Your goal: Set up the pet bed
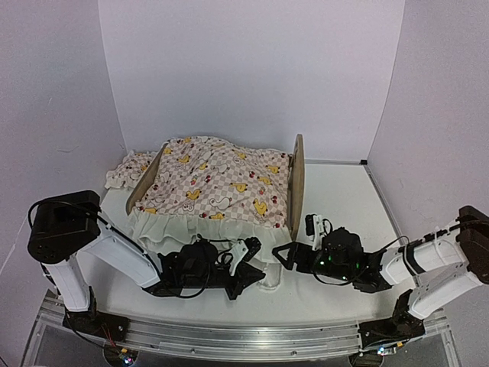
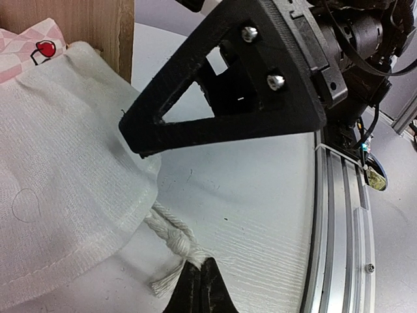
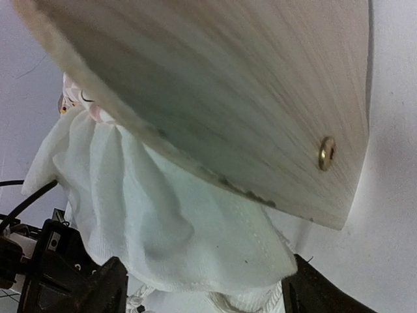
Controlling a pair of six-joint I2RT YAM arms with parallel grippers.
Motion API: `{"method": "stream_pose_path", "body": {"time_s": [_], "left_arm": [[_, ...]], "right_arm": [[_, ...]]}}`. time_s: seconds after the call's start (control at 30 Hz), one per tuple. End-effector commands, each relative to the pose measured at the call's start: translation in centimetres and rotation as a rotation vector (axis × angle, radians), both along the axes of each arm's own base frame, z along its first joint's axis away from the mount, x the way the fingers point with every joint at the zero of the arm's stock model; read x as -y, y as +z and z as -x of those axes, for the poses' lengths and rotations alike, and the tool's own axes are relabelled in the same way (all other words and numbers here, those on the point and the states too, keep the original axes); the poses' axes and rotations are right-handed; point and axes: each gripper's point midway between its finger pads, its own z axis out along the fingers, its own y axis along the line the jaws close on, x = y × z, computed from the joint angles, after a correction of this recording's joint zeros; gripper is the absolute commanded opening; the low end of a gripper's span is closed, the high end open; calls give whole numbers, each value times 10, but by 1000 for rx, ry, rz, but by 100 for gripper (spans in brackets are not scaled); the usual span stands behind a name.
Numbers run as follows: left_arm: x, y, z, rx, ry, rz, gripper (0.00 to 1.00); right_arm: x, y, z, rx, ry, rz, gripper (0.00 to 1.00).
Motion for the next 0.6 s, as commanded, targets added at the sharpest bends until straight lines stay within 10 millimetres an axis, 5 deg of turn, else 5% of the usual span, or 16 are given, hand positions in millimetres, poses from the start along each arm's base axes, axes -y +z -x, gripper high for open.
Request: {"method": "stream_pose_path", "body": {"time_s": [0.0, 0.2, 0.4, 0.57], "left_arm": [[9, 35, 8, 2, -45, 84, 0], [10, 26, 2, 5, -19, 60, 0], [12, 7, -7, 4, 33, 17, 0], [16, 15, -2, 21, 31, 27, 0]], "right_arm": [[-14, 32, -15, 79, -16, -117, 68], [-22, 59, 0, 89, 56, -150, 1], [-44, 108, 13, 209, 126, -86, 0], [-59, 127, -26, 317, 22, 134, 4]]}}
